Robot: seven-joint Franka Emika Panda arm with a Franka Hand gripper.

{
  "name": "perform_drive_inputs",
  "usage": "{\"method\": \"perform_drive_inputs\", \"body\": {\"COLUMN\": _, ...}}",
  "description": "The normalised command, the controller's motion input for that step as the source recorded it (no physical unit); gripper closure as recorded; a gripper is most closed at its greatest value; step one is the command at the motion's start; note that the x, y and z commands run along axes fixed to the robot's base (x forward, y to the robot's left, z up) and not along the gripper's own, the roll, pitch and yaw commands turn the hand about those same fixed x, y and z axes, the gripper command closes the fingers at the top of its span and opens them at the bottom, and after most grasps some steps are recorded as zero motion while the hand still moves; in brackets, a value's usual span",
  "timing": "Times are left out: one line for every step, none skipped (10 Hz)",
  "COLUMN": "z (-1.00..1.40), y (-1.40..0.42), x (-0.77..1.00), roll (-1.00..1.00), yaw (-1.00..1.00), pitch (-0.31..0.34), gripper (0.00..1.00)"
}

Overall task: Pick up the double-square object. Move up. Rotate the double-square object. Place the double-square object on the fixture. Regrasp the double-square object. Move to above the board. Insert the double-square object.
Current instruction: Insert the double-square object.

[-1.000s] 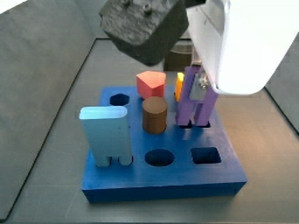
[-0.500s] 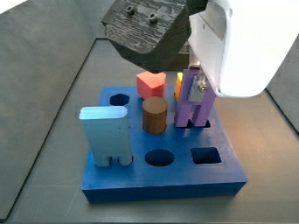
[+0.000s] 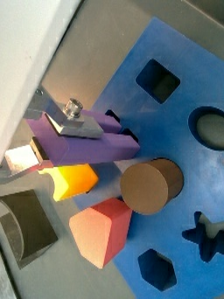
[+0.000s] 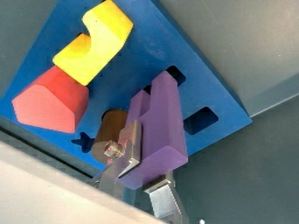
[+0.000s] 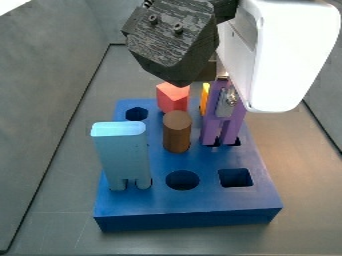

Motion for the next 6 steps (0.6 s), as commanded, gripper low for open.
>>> {"method": "perform_drive_inputs", "body": {"z": -0.15, "y": -0.04, "x": 0.23, "roll": 0.00, "yaw": 0.00, "pitch": -0.021, "gripper": 1.00}}
{"method": "perform_drive_inputs", "body": {"z": -0.16, "y": -0.06, "x": 0.29, "roll": 0.00, "yaw": 0.00, "pitch": -0.047, "gripper": 1.00}}
{"method": "perform_drive_inputs", "body": {"z": -0.18, "y": -0.02, "x": 0.29, "roll": 0.00, "yaw": 0.00, "pitch": -0.069, "gripper": 1.00}}
{"method": "perform_drive_inputs", "body": {"z": -0.22, "y": -0.03, "x": 0.11, "roll": 0.09, "yaw": 0.00, "pitch": 0.000, "gripper": 1.00}}
{"method": "perform_drive_inputs", "body": {"z": -0.31, "y": -0.07, "x": 0.00, "roll": 0.14, "yaw": 0.00, "pitch": 0.000, "gripper": 1.00}}
{"method": "perform_drive_inputs", "body": {"z": -0.59, "y": -0.07, "x": 0.00, "roll": 0.16, "yaw": 0.00, "pitch": 0.000, "gripper": 1.00}}
